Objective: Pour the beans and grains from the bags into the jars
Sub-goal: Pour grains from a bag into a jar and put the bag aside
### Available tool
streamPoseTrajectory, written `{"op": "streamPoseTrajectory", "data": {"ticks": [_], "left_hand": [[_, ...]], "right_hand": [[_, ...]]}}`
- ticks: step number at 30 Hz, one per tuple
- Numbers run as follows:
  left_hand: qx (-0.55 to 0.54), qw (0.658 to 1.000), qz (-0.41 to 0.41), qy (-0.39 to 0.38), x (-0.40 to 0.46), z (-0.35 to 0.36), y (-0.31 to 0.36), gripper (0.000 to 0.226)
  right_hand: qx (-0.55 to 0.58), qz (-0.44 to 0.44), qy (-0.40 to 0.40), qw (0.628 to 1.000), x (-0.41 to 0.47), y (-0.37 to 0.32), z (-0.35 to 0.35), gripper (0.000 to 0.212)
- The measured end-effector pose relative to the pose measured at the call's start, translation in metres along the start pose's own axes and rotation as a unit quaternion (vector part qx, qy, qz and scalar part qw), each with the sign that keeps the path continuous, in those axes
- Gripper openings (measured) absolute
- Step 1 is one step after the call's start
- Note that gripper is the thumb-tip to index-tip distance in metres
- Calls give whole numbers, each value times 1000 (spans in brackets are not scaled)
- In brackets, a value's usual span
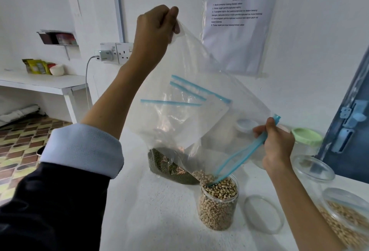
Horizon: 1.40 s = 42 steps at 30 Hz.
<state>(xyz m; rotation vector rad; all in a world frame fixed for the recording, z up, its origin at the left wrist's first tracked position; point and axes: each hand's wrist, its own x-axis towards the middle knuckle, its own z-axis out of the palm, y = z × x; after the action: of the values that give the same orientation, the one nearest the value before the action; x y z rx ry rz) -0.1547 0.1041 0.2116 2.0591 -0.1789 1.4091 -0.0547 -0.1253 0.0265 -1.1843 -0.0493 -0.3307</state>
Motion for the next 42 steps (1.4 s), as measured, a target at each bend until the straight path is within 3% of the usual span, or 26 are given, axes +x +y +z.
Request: {"op": "streamPoseTrajectory", "data": {"ticks": [3,7,11,14,18,21,23,26,30,33,36,39,40,42], "left_hand": [[10,994,-45,-104,-3,-15,-1,33],[11,959,-127,-253,-6,-36,-12,6],[12,934,-145,-327,-8,-49,-24,42],[-12,939,-154,-307,-11,-52,-32,45],[-49,965,-172,-191,-16,-49,-43,32],[-84,971,-185,-122,-22,-44,-49,24],[-77,975,-183,-97,-26,-39,-50,26],[-92,972,-209,-50,-28,-35,-54,46],[-38,963,-246,-105,-30,-33,-68,47],[35,960,-237,-147,-36,-31,-75,30],[91,963,-213,-141,-42,-23,-74,7],[74,966,-207,-137,-48,-14,-70,1],[76,964,-199,-161,-50,-13,-70,13],[121,946,-166,-252,-53,-16,-75,59]], "right_hand": [[10,6,2,1000,1,3,-2,43],[30,17,9,999,4,10,-4,40],[26,18,1,1000,9,12,-1,39],[20,14,-10,1000,11,16,-2,40],[-6,8,-33,999,16,20,-6,55],[-6,-4,-28,1000,14,20,-6,45],[-13,-11,-22,1000,13,20,-4,41],[-4,7,-11,1000,13,18,-4,40],[-11,15,-10,1000,10,18,-6,40],[-11,22,-16,1000,9,16,-6,40],[-12,26,-30,999,7,14,-4,41],[-9,25,-28,999,6,13,-1,42],[-7,27,-26,999,6,13,0,42],[-5,34,-25,999,9,13,-1,42]]}}
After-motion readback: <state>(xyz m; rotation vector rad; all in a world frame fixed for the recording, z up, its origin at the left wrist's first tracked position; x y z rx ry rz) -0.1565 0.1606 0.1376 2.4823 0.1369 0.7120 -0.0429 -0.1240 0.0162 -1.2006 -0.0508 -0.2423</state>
